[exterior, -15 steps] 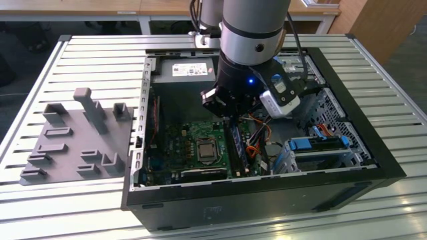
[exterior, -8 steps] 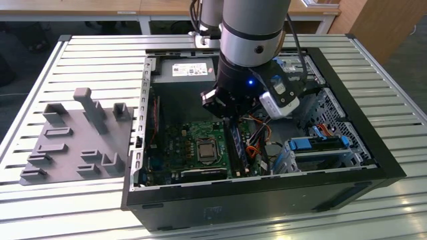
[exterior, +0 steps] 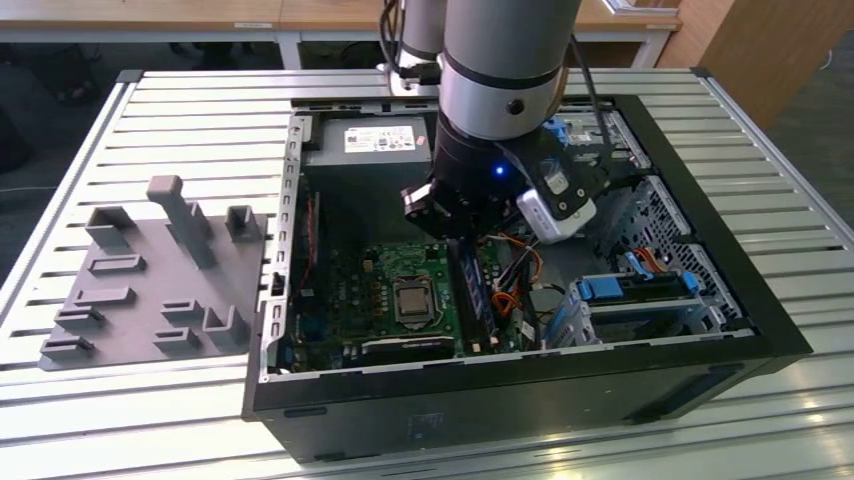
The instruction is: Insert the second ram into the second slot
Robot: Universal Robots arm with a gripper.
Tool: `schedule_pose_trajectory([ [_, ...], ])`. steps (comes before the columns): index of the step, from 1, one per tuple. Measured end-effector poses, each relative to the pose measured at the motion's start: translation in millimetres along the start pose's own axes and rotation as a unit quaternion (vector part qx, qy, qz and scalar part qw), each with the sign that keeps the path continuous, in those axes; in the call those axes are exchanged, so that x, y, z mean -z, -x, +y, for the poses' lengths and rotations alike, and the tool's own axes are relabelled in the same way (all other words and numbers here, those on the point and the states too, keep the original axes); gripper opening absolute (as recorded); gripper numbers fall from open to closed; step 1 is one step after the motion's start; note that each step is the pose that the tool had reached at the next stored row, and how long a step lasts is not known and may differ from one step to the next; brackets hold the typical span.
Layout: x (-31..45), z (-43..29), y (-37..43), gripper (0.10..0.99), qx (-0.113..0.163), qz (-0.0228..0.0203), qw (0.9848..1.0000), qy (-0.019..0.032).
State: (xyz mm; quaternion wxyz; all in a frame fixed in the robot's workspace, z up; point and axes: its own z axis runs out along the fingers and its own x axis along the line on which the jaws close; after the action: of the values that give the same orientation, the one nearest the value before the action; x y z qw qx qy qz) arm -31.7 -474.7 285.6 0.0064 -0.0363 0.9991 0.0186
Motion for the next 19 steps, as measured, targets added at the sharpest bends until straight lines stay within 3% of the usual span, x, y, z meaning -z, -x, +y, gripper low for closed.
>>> schedule_pose_trajectory([
  [4,-7.2,-0.3,-0.1,0.137,-0.001,0.0000,1.0000,-0.0004],
  [10,-17.4,-0.6,-0.2,0.137,-0.043,-0.0015,0.9991,-0.0011],
  [15,-26.6,-1.0,0.5,0.137,-0.043,-0.0015,0.9991,-0.0011],
  [19,-33.9,-1.7,6.3,0.137,-0.043,-0.0014,0.9991,-0.0011],
])
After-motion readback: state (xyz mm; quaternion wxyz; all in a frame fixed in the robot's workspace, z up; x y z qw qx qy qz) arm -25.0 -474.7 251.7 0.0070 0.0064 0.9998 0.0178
